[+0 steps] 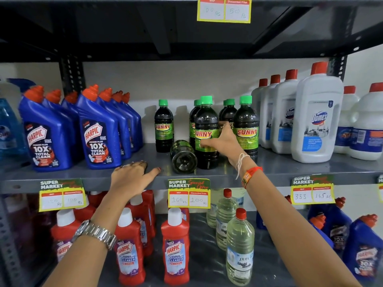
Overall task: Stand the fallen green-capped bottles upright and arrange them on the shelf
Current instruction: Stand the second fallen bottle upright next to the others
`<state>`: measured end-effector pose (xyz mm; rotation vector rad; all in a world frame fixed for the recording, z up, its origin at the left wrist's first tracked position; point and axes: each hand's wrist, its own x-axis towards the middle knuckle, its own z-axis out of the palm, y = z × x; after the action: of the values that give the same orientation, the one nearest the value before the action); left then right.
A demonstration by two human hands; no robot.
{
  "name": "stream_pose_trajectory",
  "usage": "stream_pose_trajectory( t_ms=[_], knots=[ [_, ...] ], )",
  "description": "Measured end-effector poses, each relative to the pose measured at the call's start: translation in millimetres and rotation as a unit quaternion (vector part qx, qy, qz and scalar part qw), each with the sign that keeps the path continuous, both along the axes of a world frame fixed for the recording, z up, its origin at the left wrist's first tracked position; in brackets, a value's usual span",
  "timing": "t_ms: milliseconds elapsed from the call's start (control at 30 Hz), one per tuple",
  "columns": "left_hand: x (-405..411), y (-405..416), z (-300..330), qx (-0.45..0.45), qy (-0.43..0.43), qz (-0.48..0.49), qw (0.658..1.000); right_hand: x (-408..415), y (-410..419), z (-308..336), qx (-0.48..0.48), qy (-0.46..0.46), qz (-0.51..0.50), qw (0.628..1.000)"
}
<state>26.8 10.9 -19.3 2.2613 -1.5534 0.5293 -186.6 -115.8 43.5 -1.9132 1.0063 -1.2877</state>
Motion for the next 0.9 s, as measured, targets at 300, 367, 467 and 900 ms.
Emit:
stream_pose_trajectory(
  t_ms=[300,367,467,900],
  knots=[
    [1,-1,-1,-0.003,0.005,0.009,1.0,-4,1,-7,-0.02,0.0,0.016,1.0],
    [0,-1,0,-0.002,0.004,0.009,1.0,-4,1,-6,-0.029,0.003,0.011,1.0],
    [0,-1,0,-0.001,0.003,0.009,1.0,-6,0,-3,0.02,-0.015,0.052,0.998],
    [8,3,-4,-0.027,0.013,-0.031,0.999,8,60,15,-0.26,0.072,-0.176,0.947]
  ],
)
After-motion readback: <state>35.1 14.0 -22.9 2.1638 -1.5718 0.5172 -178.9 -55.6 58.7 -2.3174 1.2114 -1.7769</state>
